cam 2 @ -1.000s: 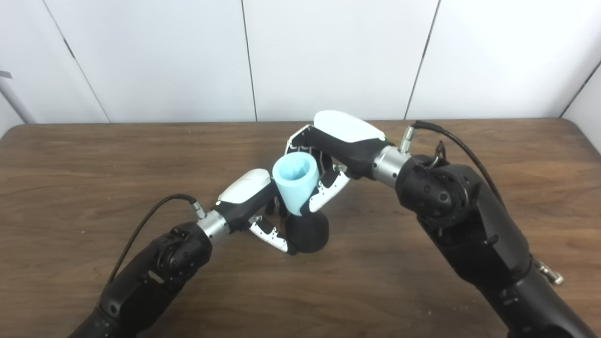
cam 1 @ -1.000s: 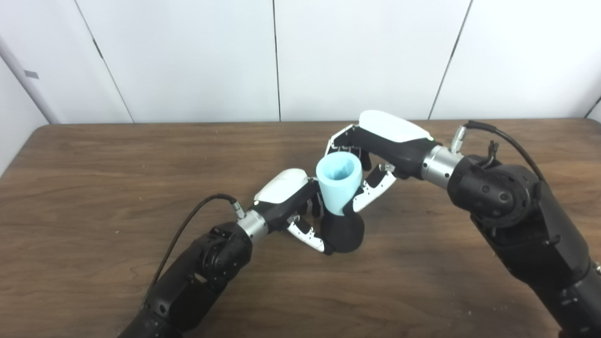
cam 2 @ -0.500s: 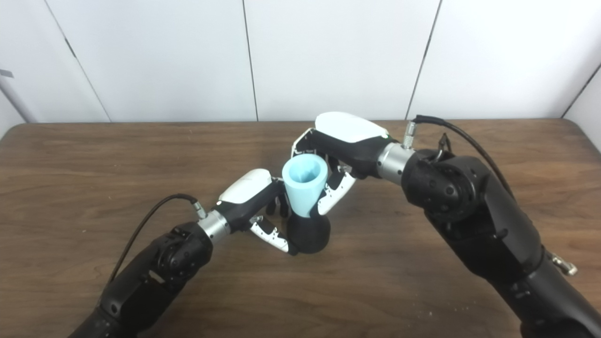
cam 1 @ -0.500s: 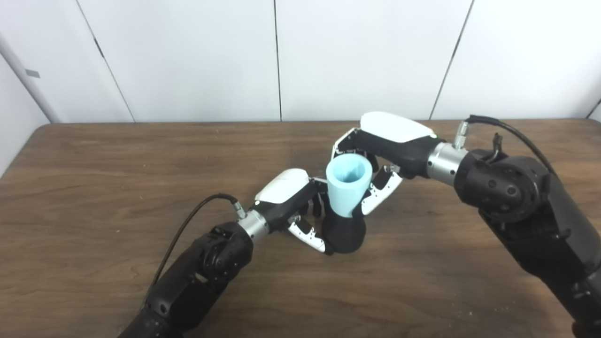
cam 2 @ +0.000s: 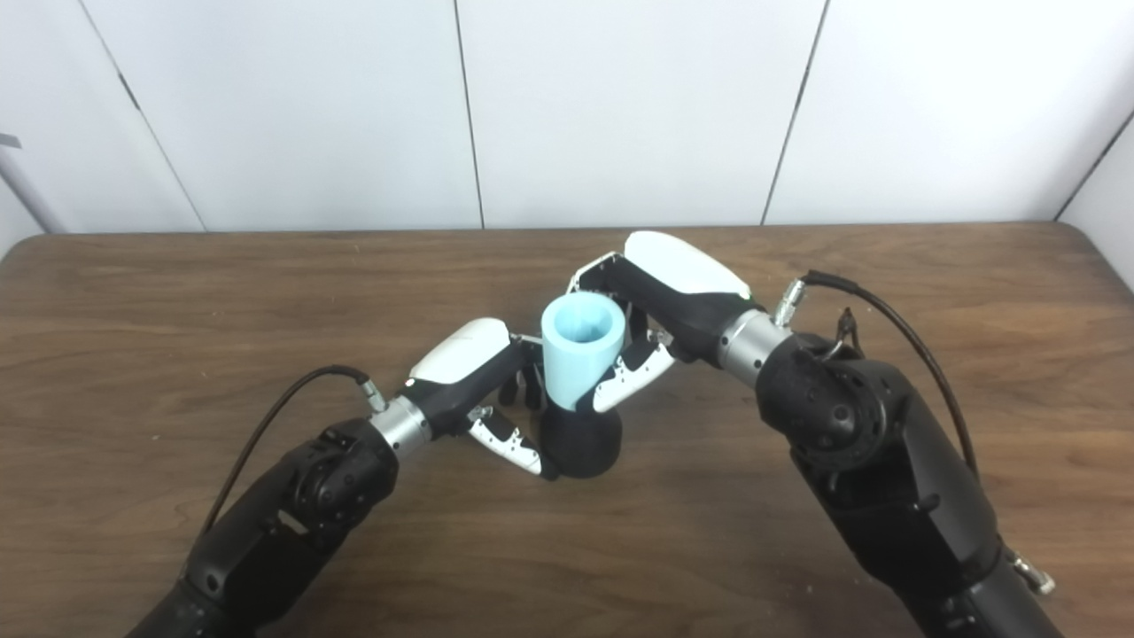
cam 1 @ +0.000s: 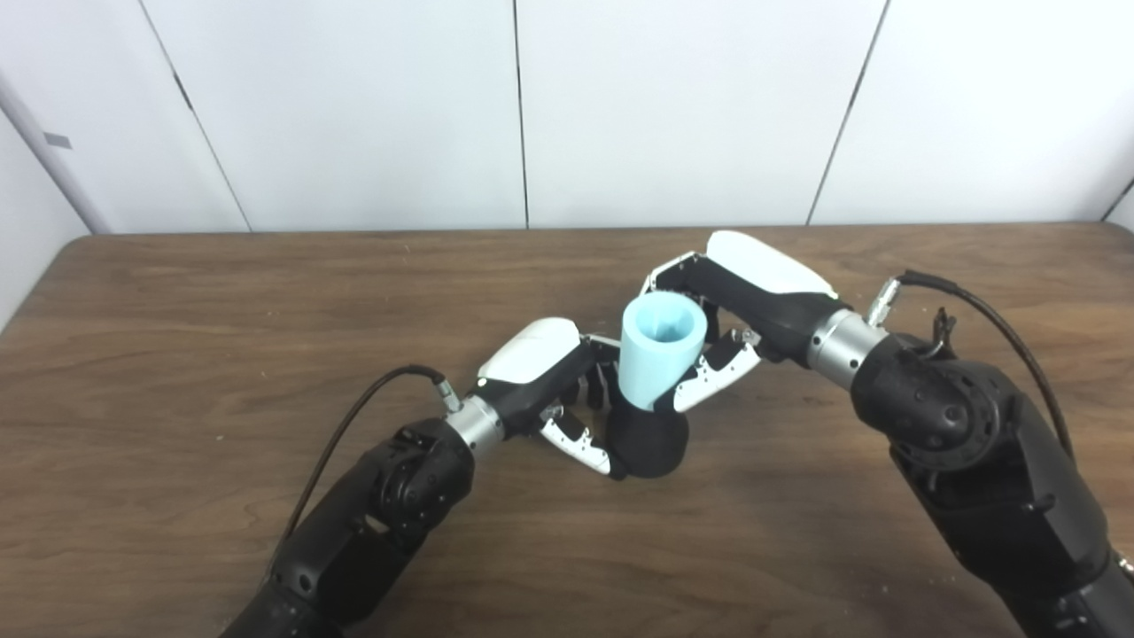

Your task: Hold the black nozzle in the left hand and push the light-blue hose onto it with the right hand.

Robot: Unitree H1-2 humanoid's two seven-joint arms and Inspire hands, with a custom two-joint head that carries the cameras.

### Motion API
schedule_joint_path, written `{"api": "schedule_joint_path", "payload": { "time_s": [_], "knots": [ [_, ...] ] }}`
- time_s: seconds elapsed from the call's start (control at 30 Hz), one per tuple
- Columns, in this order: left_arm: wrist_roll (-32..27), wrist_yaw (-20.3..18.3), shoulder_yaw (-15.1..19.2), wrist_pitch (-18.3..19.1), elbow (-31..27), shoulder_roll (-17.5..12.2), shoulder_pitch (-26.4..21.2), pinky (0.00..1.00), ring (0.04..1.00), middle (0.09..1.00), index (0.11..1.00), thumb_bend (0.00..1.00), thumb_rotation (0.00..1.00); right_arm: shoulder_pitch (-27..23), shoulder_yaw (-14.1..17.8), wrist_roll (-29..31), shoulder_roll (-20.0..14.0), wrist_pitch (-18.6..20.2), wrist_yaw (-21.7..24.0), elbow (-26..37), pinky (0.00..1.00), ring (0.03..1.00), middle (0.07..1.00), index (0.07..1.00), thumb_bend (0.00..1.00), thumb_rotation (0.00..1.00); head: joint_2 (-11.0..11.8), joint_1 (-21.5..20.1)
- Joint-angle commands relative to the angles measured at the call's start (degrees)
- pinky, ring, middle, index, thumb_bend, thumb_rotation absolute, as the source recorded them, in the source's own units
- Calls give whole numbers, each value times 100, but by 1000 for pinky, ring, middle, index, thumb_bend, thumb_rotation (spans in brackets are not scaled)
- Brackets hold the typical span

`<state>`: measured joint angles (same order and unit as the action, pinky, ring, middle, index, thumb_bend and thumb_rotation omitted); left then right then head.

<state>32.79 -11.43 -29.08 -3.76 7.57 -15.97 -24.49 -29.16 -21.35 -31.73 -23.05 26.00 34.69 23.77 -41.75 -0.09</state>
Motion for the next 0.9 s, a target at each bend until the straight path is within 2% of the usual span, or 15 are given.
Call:
{"api": "schedule_joint_path", "payload": {
  "time_s": [0.0,0.27,0.4,0.47,0.5,0.53,0.57,0.63,0.73,0.8,0.87],
  "knots": [
    [326,-198,-82,218,259,-112,155,526,478,478,483,526,0,30,-103,107,9,-142,107,37,329,433,498,518,498,0,88,-6],
    [349,-156,-90,233,303,-46,105,496,477,473,485,527,0,-13,-168,134,-8,-223,137,-18,329,436,498,516,498,0,79,101],
    [395,-172,-89,297,269,-61,111,489,482,476,483,527,0,-56,-55,273,-25,-145,168,75,329,431,498,546,495,0,139,105],
    [395,-179,-75,316,240,-79,138,507,490,483,480,526,0,-60,14,353,-7,-29,192,230,326,445,534,530,493,0,144,88],
    [387,-181,-65,315,233,-88,146,515,493,485,478,526,0,-71,41,362,0,11,206,318,330,462,563,648,492,0,154,76],
    [377,-182,-53,311,226,-99,152,517,494,486,478,526,0,-87,55,337,-7,31,214,404,336,472,575,703,491,0,166,59],
    [371,-183,-45,307,215,-107,157,515,490,485,478,526,0,-106,63,291,-22,28,217,467,356,503,632,747,686,0,166,59],
    [343,-182,-24,280,211,-123,162,485,473,482,480,526,0,-139,76,159,-65,-57,180,553,447,633,770,830,882,71,188,46],
    [296,-163,5,216,270,-123,158,463,461,482,480,526,0,-169,132,80,-133,-215,138,628,562,813,935,949,978,187,175,45],
    [285,-157,12,196,286,-116,163,461,459,481,480,526,0,-185,198,160,-186,-335,131,631,614,899,984,987,996,223,187,40],
    [273,-156,18,185,300,-110,164,461,458,480,481,526,0,-186,252,220,-208,-440,119,611,649,944,996,997,1000,242,189,31]
  ]
}}
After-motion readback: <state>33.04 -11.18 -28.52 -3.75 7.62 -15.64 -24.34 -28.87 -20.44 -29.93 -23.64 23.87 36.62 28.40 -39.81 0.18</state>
